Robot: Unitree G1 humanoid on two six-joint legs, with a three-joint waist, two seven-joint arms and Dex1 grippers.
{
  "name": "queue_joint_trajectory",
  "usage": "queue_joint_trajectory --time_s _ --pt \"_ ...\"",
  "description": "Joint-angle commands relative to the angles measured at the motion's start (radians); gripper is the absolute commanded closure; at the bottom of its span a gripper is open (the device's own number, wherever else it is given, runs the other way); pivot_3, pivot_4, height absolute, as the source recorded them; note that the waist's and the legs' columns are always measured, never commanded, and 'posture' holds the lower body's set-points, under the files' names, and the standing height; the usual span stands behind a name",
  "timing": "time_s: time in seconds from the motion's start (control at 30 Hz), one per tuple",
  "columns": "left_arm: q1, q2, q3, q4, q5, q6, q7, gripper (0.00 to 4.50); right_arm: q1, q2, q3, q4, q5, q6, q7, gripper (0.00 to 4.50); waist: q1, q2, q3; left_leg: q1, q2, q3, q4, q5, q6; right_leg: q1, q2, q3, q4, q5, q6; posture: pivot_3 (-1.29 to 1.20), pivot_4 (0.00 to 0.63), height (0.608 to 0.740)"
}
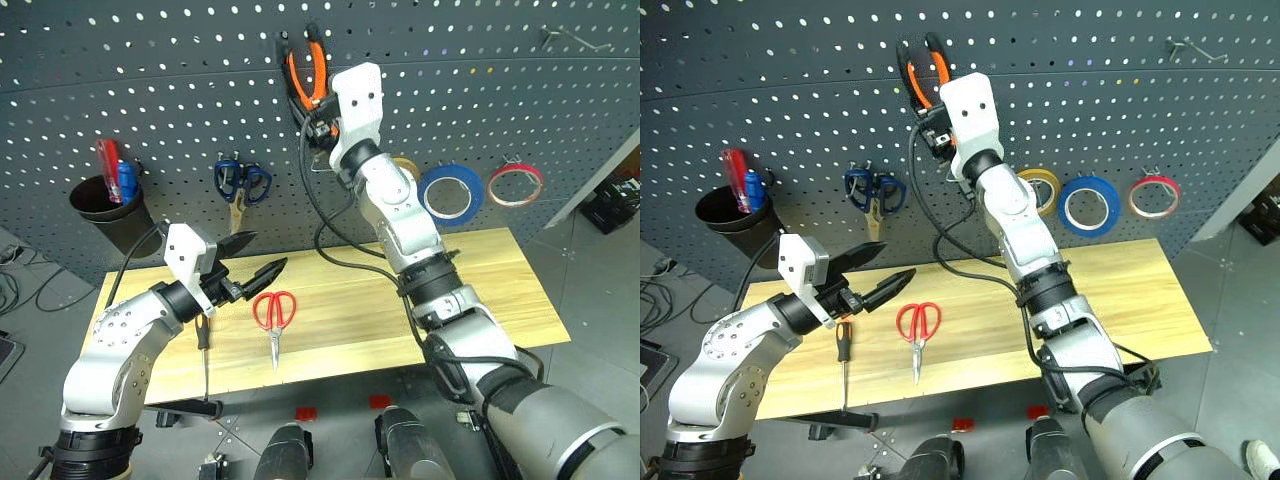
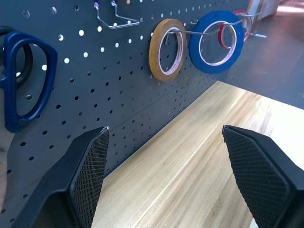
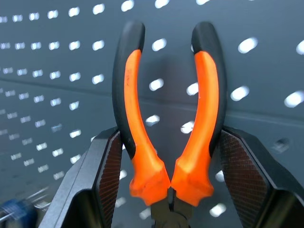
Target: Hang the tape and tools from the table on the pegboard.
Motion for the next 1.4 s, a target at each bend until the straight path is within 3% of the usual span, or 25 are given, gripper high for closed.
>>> queue_joint_trajectory --time_s 0.03,0.3,0.43,0.63,0.83,0.87,1.0,1.2,1.4 --pt "-0.003 -0.002 0.0 -0.04 -0.001 -0.008 0.008 0.52 -0.071 -0.028 -0.035 0.1 -0.016 -0.119 -0.03 1.75 0.001 0.0 0.0 0.0 0.0 0.0 0.0 0.0 0.0 0.0 0.0 0.0 0.0 0.0 0.0 0.08 0.204 0.74" --pt "0.007 -0.005 0.0 -0.043 0.002 -0.012 0.011 0.52 0.011 -0.007 -0.018 0.132 -0.027 -0.153 -0.039 1.75 0.008 0.0 0.0 0.001 0.0 -0.001 0.005 -0.001 0.003 0.003 0.0 0.0 0.002 0.001 -0.002 0.08 0.211 0.74" --pt "0.003 -0.013 -0.007 -0.041 0.008 -0.019 0.017 0.52 0.128 0.008 0.011 0.048 -0.048 -0.124 -0.033 1.75 0.017 0.0 0.0 0.0 0.0 -0.001 0.004 -0.001 0.003 0.002 0.0 0.0 0.001 0.001 -0.002 0.08 0.211 0.74" --pt "-0.001 -0.031 -0.008 -0.017 0.034 -0.045 0.037 0.52 0.179 0.006 0.016 -0.02 -0.059 -0.053 -0.031 1.75 0.024 0.001 0.001 -0.001 0.001 -0.001 0.004 0.0 0.001 0.0 0.001 0.0 0.001 0.001 -0.002 0.06 0.208 0.74" --pt "0.007 -0.053 -0.009 0.0 0.059 -0.037 0.082 0.52 0.226 0.02 0.006 -0.101 -0.001 0.159 0.032 1.75 0.026 0.001 0.001 -0.001 0.001 -0.001 0.004 0.0 0.001 0.001 0.001 0.0 0.001 0.001 -0.002 0.06 0.208 0.74" --pt "0.013 -0.054 -0.01 0.002 0.056 -0.021 0.089 0.52 0.238 0.019 0.009 -0.126 0.006 0.202 0.048 1.05 0.027 0.0 0.001 -0.001 0.001 -0.001 0.004 0.0 0.001 0.001 0.001 0.0 0.001 0.001 -0.002 0.06 0.208 0.74" --pt "0.031 -0.056 -0.017 0.031 0.077 0.03 0.125 0.01 0.307 -0.001 0.03 -0.265 0.033 0.38 0.115 0.0 0.026 0.001 0.001 -0.001 0.001 -0.001 0.004 -0.001 0.003 0.001 0.001 0.0 0.001 0.001 -0.002 0.05 0.207 0.74" --pt "0.068 -0.084 -0.035 0.037 0.118 0.079 0.203 0.01 0.478 -0.108 0.107 -0.632 0.105 0.699 0.263 0.0 0.029 0.001 0.002 -0.002 0.001 -0.002 0.004 -0.001 0.003 0.001 0.0 -0.001 0.0 0.001 -0.002 0.03 0.207 0.74" --pt "0.12 -0.143 -0.123 0.046 0.23 0.335 0.416 0.01 0.697 -0.285 0.193 -1.026 0.263 1.037 0.407 0.0 0.028 0.0 0.003 -0.002 0.0 -0.003 0.004 -0.002 0.004 0.002 0.0 -0.001 0.0 0.001 -0.002 0.01 0.222 0.74"
